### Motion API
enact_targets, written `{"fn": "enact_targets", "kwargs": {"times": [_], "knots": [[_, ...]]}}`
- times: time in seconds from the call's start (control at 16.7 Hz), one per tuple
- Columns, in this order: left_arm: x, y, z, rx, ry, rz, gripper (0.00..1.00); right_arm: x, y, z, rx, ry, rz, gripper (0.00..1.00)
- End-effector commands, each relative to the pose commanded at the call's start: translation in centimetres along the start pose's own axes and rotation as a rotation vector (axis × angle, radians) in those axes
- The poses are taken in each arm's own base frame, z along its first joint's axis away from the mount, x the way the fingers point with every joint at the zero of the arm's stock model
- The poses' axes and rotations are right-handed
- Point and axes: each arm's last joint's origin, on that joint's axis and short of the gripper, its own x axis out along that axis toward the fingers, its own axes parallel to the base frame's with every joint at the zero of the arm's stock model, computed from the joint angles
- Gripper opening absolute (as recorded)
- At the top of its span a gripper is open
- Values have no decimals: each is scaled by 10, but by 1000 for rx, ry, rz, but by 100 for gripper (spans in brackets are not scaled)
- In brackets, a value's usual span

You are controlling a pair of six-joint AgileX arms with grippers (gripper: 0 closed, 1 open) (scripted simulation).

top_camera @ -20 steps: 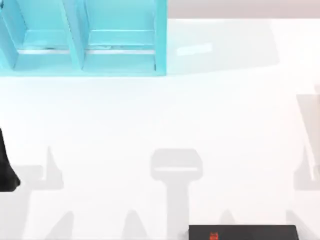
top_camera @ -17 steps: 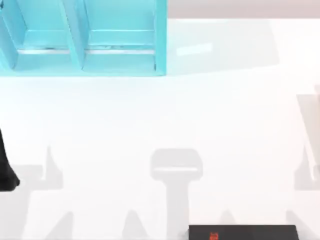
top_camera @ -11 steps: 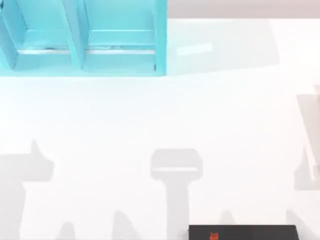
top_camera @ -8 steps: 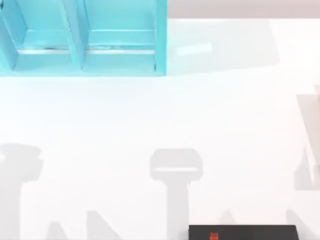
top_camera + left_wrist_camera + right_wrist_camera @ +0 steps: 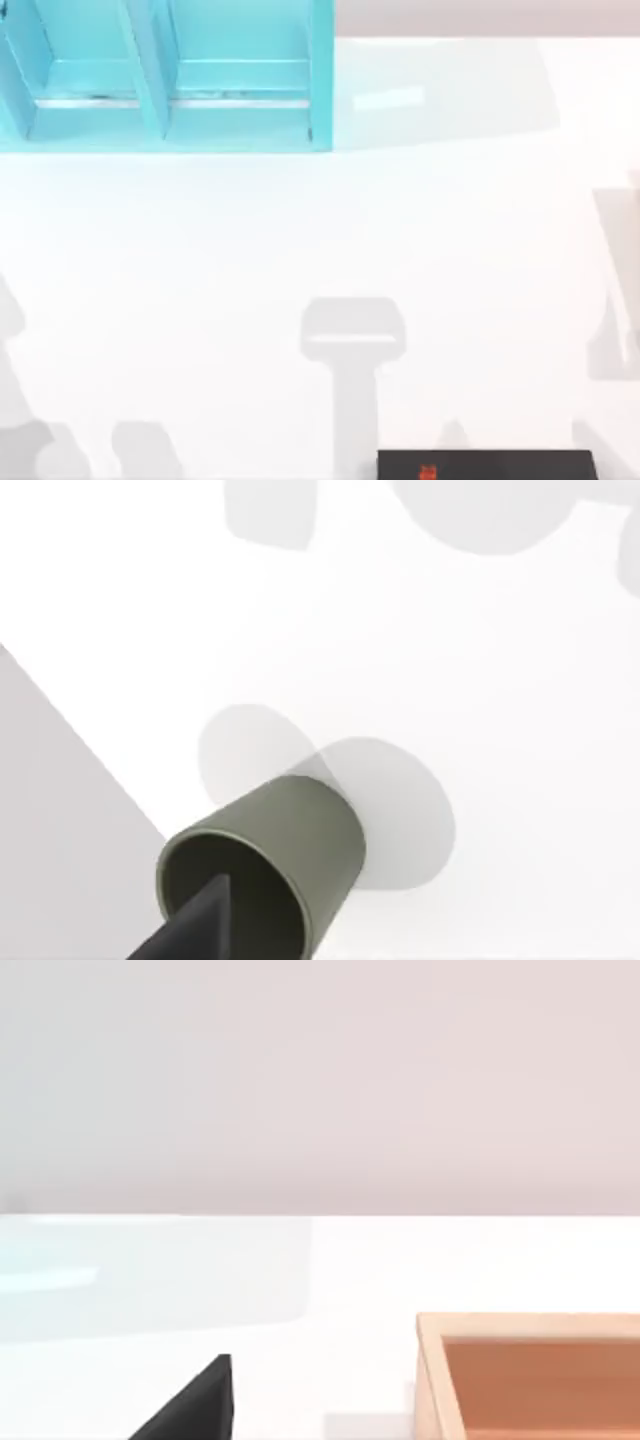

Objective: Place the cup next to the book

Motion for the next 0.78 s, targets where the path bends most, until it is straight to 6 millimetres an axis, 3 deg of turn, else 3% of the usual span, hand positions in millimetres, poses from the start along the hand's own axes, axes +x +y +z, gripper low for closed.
{"fn": "enact_targets", "kwargs": {"times": [0.18, 0.36, 0.54, 0.78], "knots": [[22, 30, -16, 220, 45, -281, 100, 0, 0, 0, 0, 0, 0, 100], [39, 60, -34, 413, -2, -456, 100, 0, 0, 0, 0, 0, 0, 100], [49, 91, -53, 578, -61, -505, 100, 0, 0, 0, 0, 0, 0, 100], [46, 123, -71, 719, -79, -453, 100, 0, 0, 0, 0, 0, 0, 100]]}}
